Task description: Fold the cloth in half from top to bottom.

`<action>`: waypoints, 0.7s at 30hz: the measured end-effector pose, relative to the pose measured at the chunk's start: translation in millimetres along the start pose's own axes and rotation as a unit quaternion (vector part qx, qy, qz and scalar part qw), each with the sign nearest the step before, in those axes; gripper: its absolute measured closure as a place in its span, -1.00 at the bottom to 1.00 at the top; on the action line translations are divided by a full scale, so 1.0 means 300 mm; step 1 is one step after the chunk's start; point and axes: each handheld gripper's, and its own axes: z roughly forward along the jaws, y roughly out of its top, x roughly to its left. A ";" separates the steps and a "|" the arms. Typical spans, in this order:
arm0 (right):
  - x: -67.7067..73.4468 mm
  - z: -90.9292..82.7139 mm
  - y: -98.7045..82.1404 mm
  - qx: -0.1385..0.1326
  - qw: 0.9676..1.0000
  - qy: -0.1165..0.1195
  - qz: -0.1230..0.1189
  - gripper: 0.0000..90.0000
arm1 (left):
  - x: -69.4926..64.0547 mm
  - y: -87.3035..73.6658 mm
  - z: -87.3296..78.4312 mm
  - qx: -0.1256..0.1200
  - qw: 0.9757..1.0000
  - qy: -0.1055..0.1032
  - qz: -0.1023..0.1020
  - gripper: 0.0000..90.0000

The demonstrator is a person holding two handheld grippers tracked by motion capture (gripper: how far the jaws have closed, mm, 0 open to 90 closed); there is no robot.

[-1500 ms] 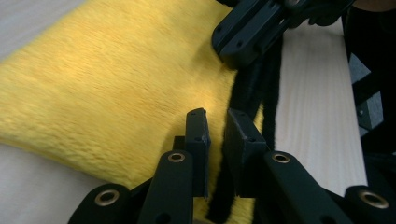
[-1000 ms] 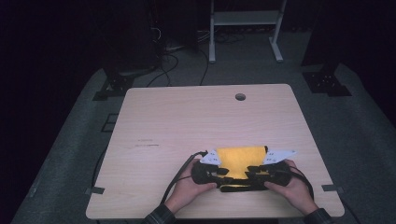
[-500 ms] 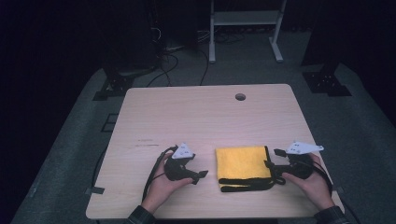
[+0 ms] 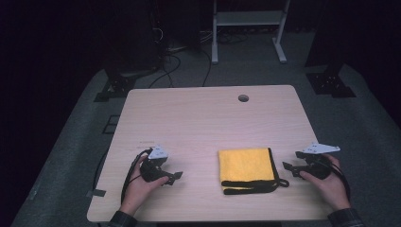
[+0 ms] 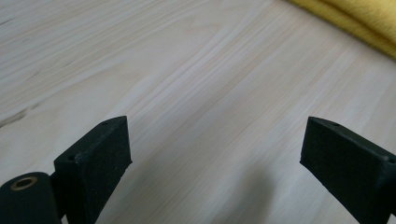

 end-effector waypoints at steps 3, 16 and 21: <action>-0.012 0.002 -0.010 0.008 1.000 -0.004 0.005 -0.48 | 0.026 -0.024 -0.013 0.006 1.000 0.013 -0.001 -0.84; -0.029 0.018 -0.029 0.018 1.000 -0.018 0.005 -0.62 | 0.084 -0.093 -0.018 -0.004 0.999 0.017 0.035 -0.99; -0.025 0.020 -0.031 0.016 1.000 -0.020 0.007 -0.64 | 0.083 -0.093 -0.017 -0.004 0.999 0.017 0.036 -0.99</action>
